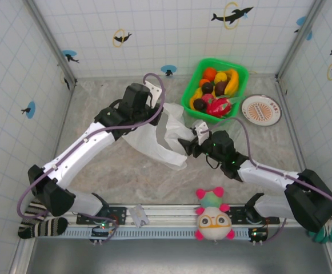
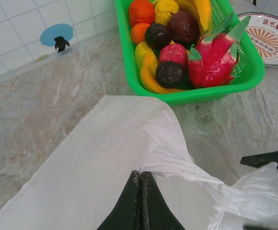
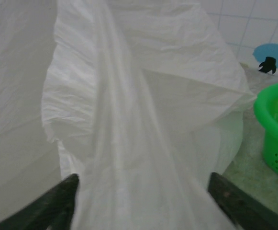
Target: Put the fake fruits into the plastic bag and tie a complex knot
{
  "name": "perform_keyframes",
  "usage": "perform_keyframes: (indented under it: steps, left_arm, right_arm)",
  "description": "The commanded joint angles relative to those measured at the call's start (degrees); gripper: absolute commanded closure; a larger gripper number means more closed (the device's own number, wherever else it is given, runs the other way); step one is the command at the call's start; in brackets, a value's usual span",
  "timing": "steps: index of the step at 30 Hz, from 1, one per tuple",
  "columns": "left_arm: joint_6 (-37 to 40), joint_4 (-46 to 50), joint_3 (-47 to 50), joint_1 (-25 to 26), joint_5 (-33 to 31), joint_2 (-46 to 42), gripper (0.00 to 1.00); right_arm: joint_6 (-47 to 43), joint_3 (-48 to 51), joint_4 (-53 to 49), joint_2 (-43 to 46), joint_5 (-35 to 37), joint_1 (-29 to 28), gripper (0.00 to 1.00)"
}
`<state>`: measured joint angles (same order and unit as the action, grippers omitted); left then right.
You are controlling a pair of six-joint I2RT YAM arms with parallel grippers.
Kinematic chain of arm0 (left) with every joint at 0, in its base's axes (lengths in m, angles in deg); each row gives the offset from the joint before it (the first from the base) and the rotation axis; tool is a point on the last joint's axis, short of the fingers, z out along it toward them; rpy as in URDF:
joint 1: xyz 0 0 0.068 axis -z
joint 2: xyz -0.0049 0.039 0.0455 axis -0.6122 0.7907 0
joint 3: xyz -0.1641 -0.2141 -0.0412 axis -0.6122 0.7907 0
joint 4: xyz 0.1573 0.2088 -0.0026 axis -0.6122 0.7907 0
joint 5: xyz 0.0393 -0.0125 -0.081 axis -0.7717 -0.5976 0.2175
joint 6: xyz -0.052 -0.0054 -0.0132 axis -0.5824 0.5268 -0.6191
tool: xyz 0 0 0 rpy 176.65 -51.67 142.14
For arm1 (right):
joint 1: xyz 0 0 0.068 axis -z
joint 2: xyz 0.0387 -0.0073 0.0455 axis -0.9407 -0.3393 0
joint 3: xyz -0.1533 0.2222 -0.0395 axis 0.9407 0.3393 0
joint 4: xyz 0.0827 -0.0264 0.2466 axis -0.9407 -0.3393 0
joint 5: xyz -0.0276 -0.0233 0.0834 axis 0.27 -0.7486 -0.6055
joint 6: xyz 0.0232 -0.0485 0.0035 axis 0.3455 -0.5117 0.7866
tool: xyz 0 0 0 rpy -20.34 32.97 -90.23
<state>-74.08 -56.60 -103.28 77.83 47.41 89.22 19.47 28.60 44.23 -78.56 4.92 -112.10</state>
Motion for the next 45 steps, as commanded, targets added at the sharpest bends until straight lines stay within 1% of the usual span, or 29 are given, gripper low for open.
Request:
perform_keyframes:
  steps: [1,2,5,6,9,10,12,13,16,18,20,21,22,23,24,25,26,27,28,29,30,32,33,34,36,38,40,42,45]
  left_arm:
    - [0.89,0.26,1.1,-0.08,-1.98,-1.5,1.0]
    - [0.99,0.65,1.26,-0.08,-2.91,-1.44,1.0]
    - [1.09,1.74,1.77,-0.08,-4.41,-1.54,1.0]
    - [1.06,1.78,2.07,-0.08,-4.4,-1.74,1.0]
    - [1.34,1.05,2.91,-0.17,-3.1,-2.55,1.0]
    - [1.48,0.6,3.13,-0.16,-2.54,-2.71,1.0]
    - [1.64,-0.06,3.26,-0.17,-1.33,-2.73,1.0]
    - [1.67,-0.3,3.23,-0.17,-0.57,-2.58,1.0]
    - [1.77,-1.07,2.92,-0.11,2.17,-1.98,1.0]
    - [1.84,-0.96,2.62,-0.15,2.77,-1.61,1.0]
    - [1.68,-1.03,2.29,-0.17,2.65,-1.42,1.0]
    - [1.57,-1.03,2.06,-0.13,2.7,-1.26,1.0]
    - [1.45,-1.07,1.79,-0.14,3.02,-1.11,1.0]
    - [1.39,-1.27,1.51,-0.17,3.65,-0.91,1.0]
    - [1.23,-1.4,1.19,-0.17,4.36,-0.65,1.0]
    - [1.13,-1.61,0.96,-0.14,5.4,-0.4,1.0]
    - [0.89,-2.15,0.87,-0.17,6.51,-0.3,1.0]
    - [0.43,-2.7,0.8,-0.17,8.13,-0.29,0.92]
    - [-0.1,-3.06,0.69,-0.17,10.01,-0.36,0.86]
    - [-0.56,-3.46,0.77,-0.13,12.04,-0.59,0.76]
    - [-1.56,-3.81,1.14,-0.08,13.67,-1.05,0.61]
    - [-3.81,-4.9,2.84,-0.02,16.97,-2.51,0.46]
    - [-5.39,-6.31,4.56,0.37,18.17,-3.71,0.38]
    - [-6.7,-8.07,6.33,1.13,18.63,-4.83,0.34]
    - [-9.15,-10.79,10.12,3.79,17.57,-7.41,0.26]
    - [-11.3,-12.07,13.16,6.02,13.57,-8.97,0.21]
    - [-12.84,-12.15,14.68,8.19,7.59,-9.57,0.16]
    - [-14.23,-12.03,16.03,10.04,1.48,-9.1,0.13]
    - [-16.23,-11.6,16.35,12.03,-4.63,-6.41,0.11]
  right_arm:
    - [0.56,-3.56,-1.77,3.05,2.52,0.69,0.66]
    - [-0.18,-4.0,-4.34,4.61,3.54,1.08,0.75]
    - [-2.59,-4.31,-12.56,9.7,8.68,3.15,0.95]
    - [-3.25,-4.43,-15.12,11.24,11.52,3.88,1.0]
    - [-4.4,-4.47,-21.38,15.27,23.45,6.61,0.99]
    - [-4.57,-4.71,-22.95,16.1,26.6,7.59,0.96]
    - [-5.19,-5.49,-25.25,17.4,31.45,8.42,0.95]
    - [-5.7,-5.58,-25.21,17.91,31.32,8.53,0.92]
    - [-5.71,-6.46,-25.82,17.72,27.27,8.56,0.87]
    - [-5.62,-8.17,-29.15,16.85,27.23,8.6,0.85]
    - [-6.0,-9.83,-32.97,16.73,25.1,9.04,0.73]
    - [-6.99,-10.7,-35.48,17.15,20.81,9.31,0.62]
    - [-7.85,-10.99,-36.82,17.68,16.95,9.5,0.55]
    - [-9.31,-11.13,-38.2,18.68,11.68,9.59,0.52]
    - [-9.77,-11.0,-38.94,19.83,8.69,9.59,0.55]
    - [-9.52,-10.48,-38.71,20.87,6.51,9.59,0.64]
    - [-8.72,-9.94,-37.71,21.33,6.3,9.54,0.73]
    - [-7.91,-9.46,-36.73,21.38,5.74,9.51,0.84]
    - [-7.41,-9.49,-36.32,20.99,5.83,9.38,0.93]
    - [-6.7,-9.98,-36.37,20.29,7.05,9.16,1.0]
    - [-6.51,-10.7,-36.74,19.51,8.14,8.7,1.0]
    - [-5.76,-12.62,-37.35,18.33,11.93,7.64,1.0]
    - [-5.71,-13.63,-37.73,17.83,12.46,7.41,1.0]
    - [-5.57,-14.53,-38.04,17.41,12.97,7.07,1.0]
    - [-5.53,-16.18,-38.91,16.34,13.63,6.53,1.0]
    - [-5.28,-17.03,-39.62,15.51,14.86,6.2,1.0]
    - [-5.03,-17.74,-40.1,14.87,15.28,6.08,1.0]
    - [-4.41,-18.02,-40.03,14.73,15.38,5.94,1.0]
    - [-3.45,-18.2,-39.56,14.8,15.36,5.5,1.0]
